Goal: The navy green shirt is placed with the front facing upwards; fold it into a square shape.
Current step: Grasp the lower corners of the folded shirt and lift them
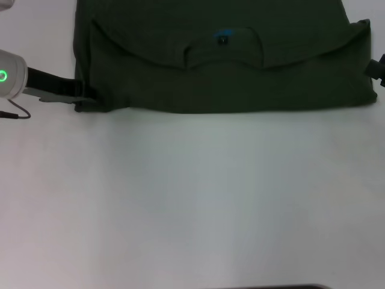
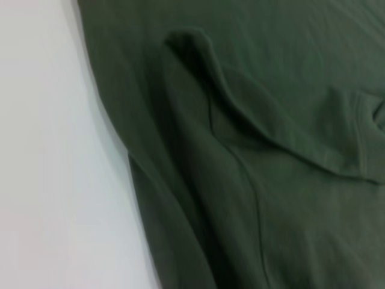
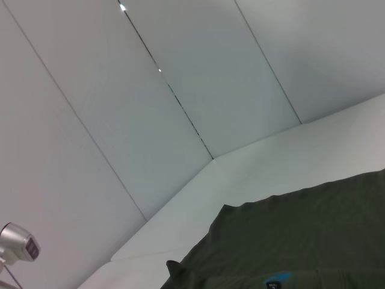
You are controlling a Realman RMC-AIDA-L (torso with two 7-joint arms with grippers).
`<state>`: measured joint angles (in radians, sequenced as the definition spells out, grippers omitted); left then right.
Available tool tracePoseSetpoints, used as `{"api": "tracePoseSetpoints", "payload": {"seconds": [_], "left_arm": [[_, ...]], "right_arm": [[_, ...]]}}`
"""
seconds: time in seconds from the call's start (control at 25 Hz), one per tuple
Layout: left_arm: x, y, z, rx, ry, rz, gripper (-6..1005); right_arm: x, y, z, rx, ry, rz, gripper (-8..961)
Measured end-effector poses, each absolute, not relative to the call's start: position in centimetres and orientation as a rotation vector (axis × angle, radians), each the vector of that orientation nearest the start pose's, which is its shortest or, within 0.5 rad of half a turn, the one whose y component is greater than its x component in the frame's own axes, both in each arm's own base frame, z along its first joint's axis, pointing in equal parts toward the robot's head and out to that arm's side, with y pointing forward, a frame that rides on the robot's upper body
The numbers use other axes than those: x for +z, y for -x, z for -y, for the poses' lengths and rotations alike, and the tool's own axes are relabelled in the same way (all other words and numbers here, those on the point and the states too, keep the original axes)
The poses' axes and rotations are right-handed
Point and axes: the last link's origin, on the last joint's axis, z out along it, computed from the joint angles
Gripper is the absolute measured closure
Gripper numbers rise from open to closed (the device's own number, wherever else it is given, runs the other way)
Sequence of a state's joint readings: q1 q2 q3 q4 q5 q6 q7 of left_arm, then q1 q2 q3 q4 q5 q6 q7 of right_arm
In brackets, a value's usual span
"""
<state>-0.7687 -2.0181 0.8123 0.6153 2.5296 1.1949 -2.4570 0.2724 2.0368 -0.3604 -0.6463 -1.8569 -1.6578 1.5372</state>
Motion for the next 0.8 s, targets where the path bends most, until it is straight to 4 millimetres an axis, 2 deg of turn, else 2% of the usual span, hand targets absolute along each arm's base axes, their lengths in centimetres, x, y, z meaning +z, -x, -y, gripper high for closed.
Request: {"api": "tracePoseSetpoints", "payload": {"seconds": [0.28,0.48,0.64,0.8], "left_arm": [[-0.2,27.4,-40.0,0.016,2.254,1.590,749],[0.6,27.2,-40.2,0.017,2.264,1.582,959],[1.0,27.1,-40.4,0.011,2.260,1.574,959],[1.0,26.8,-40.6,0.015,2.270,1.558,960]], "right_arm": [[7.3,-35.4,-26.7,0.967,2.133,-1.180,187],[8.6,-36.2,-27.1,0.885,2.117,-1.303,187],[10.5,-37.9,-28.0,0.755,1.987,-1.579,187],[11.7,-38.4,-29.1,0.594,1.938,-1.750,187]]}}
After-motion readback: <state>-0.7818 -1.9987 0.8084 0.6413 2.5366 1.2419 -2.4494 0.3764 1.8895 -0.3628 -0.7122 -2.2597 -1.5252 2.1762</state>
